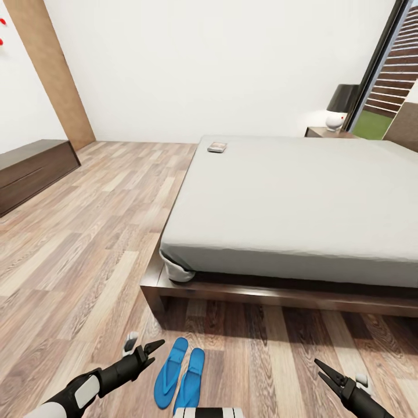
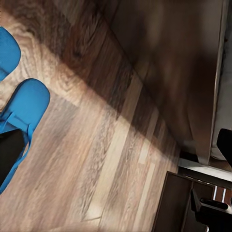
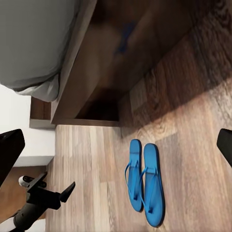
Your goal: In the bedroom, move the book from the bed onto either nightstand, and place the two sandals side by side next to the bed.
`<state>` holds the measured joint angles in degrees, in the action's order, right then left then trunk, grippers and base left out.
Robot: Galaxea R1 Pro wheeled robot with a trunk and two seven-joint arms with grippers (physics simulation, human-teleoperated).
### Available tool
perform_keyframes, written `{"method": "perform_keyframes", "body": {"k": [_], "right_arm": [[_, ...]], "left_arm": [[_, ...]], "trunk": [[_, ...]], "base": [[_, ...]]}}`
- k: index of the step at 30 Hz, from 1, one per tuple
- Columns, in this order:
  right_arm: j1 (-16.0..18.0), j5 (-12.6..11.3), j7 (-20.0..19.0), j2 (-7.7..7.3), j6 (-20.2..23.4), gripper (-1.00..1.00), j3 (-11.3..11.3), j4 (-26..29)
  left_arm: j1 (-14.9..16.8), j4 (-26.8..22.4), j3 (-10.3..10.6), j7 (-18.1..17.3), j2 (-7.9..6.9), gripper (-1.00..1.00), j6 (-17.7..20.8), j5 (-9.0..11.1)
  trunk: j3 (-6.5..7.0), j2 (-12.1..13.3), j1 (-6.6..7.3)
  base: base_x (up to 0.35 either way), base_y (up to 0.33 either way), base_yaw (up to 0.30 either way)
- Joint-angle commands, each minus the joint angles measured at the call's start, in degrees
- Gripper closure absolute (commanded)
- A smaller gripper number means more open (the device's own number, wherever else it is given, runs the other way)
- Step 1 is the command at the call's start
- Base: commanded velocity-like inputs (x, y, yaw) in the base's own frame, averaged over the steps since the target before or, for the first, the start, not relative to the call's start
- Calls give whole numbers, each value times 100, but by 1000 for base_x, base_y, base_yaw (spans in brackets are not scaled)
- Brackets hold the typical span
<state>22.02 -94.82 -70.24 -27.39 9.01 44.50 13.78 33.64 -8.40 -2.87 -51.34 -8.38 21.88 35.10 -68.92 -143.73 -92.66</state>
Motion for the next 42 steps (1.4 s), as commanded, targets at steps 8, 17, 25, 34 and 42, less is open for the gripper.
{"method": "perform_keyframes", "body": {"k": [8,17,25,34,42], "right_arm": [[4,-56,-16,16,51,-100,33,1],[4,-53,-11,74,37,-100,17,-5],[4,-55,-17,83,44,-100,-3,-104],[4,-57,-19,84,34,-100,-2,-324],[4,-62,-17,84,16,-100,-1,-387]], "left_arm": [[2,128,-31,-8,-16,-100,46,-3],[2,160,-30,0,-57,-100,44,-3],[2,170,-30,14,-81,-100,44,-3],[2,184,-30,13,-84,-100,44,6],[2,189,-30,16,-89,-100,44,13]], "trunk": [[-4,-2,1],[-4,-2,1],[-4,-2,1],[-4,-2,1],[-4,-2,1]], "base": [[0,0,0],[0,0,0],[0,0,0],[0,0,0],[0,0,0]]}}
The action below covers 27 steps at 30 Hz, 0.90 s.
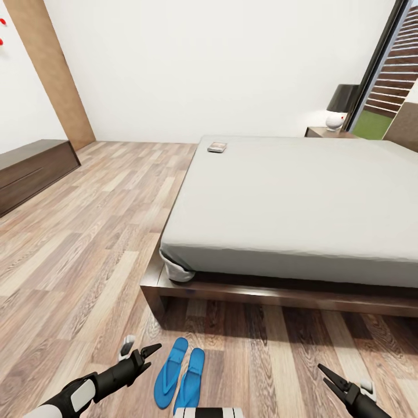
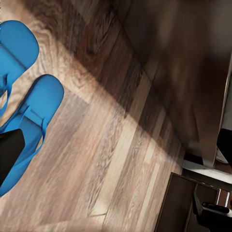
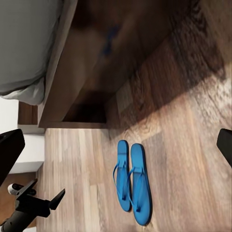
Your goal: In the bedroom, move the book from the bed onto either nightstand, and place the two sandals side by side next to the bed.
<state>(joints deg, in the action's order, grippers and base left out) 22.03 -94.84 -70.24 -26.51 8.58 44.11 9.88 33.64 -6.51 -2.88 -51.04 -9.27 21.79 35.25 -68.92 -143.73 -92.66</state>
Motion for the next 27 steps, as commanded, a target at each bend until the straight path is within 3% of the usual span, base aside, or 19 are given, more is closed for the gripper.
{"method": "perform_keyframes", "body": {"k": [1,14,27], "right_arm": [[3,-60,-16,-3,59,-100,40,-4],[3,-61,-16,-3,77,-100,37,-37],[3,-53,-13,-3,77,-100,42,-39]], "left_arm": [[2,0,-29,-13,-1,-100,54,-2],[2,1,-29,-15,-4,-100,54,-1],[2,1,-29,-15,-13,-100,54,2]], "trunk": [[-4,-2,1],[-5,-2,1],[-23,-2,1]], "base": [[0,0,0],[0,0,18],[0,0,178]]}}
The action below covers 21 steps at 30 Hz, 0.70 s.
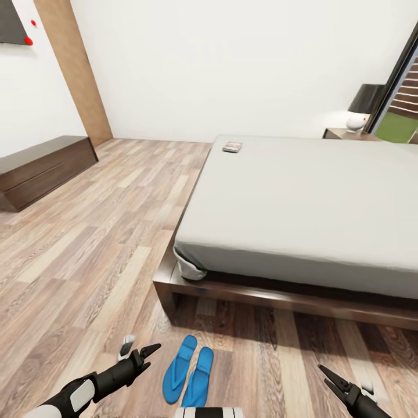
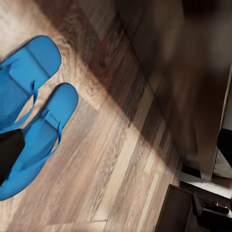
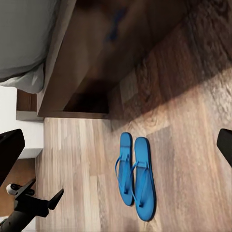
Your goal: In the bedroom, move the book from the bed onto either nightstand, and place the two sandals side by side next to the bed.
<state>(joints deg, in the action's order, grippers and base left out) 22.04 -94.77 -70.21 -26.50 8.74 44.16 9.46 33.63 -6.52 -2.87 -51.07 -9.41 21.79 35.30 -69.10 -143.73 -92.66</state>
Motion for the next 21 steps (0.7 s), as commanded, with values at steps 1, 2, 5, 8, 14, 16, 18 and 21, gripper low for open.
{"method": "perform_keyframes", "body": {"k": [1,2,5,8,14,16,18,21], "right_arm": [[2,-59,-15,-4,60,-100,37,4],[2,-59,-14,-4,59,-100,38,4],[2,-59,-12,-4,58,-100,39,4],[2,-56,-16,-4,58,-100,40,4],[2,-51,-19,3,45,-100,50,4],[2,-54,-19,4,43,-100,50,4],[2,-57,-19,4,42,-100,50,4],[2,-58,-19,10,42,-100,49,4]], "left_arm": [[3,1,-29,-14,1,-100,53,-3],[3,1,-29,-14,1,-100,53,-4],[3,1,-29,-17,0,-100,53,-2],[3,1,-29,-17,-1,-100,53,-2],[3,1,-29,-14,0,-100,53,0],[3,1,-29,-12,0,-100,53,-2],[3,1,-29,-11,0,-100,53,0],[3,1,-29,-9,-2,-100,53,-1]], "trunk": [[-6,-2,1],[-8,-2,1],[-14,-2,1],[-18,-2,1],[-20,-2,1],[-20,-2,1],[-20,-2,1],[-20,-2,1]], "base": [[0,0,200],[0,0,197],[0,0,181],[0,0,101],[0,0,30],[0,0,7],[0,0,4],[0,0,2]]}}
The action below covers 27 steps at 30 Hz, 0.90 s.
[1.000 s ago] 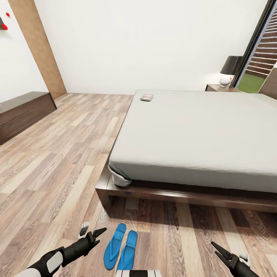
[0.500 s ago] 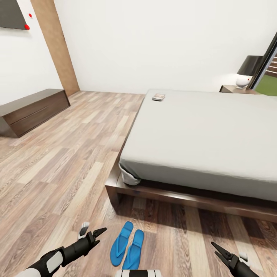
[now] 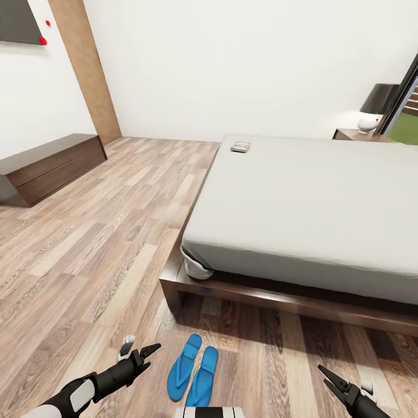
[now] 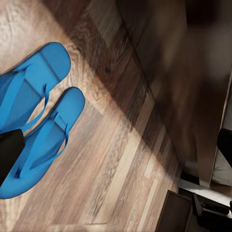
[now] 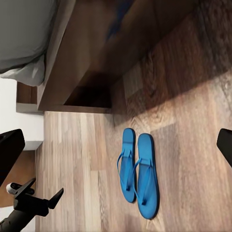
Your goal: In the bedroom, move the book from the bed onto either nightstand, and place the two sandals side by side next to the bed.
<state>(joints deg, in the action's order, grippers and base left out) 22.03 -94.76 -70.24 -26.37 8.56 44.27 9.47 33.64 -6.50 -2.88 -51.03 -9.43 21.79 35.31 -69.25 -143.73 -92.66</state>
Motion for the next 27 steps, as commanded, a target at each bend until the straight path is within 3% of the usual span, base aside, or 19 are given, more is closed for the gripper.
{"method": "perform_keyframes", "body": {"k": [1,12,27], "right_arm": [[3,-60,-16,-2,62,-100,38,2],[3,-68,-16,25,66,-100,30,2],[3,-61,-16,27,60,-100,29,2]], "left_arm": [[2,0,-29,-13,0,-100,53,-1],[2,6,-29,-14,-4,-100,53,1],[2,8,-29,-13,-7,-100,53,2]], "trunk": [[-4,-2,1],[-4,-2,1],[-4,-2,1]], "base": [[0,0,1],[59,52,0],[68,176,0]]}}
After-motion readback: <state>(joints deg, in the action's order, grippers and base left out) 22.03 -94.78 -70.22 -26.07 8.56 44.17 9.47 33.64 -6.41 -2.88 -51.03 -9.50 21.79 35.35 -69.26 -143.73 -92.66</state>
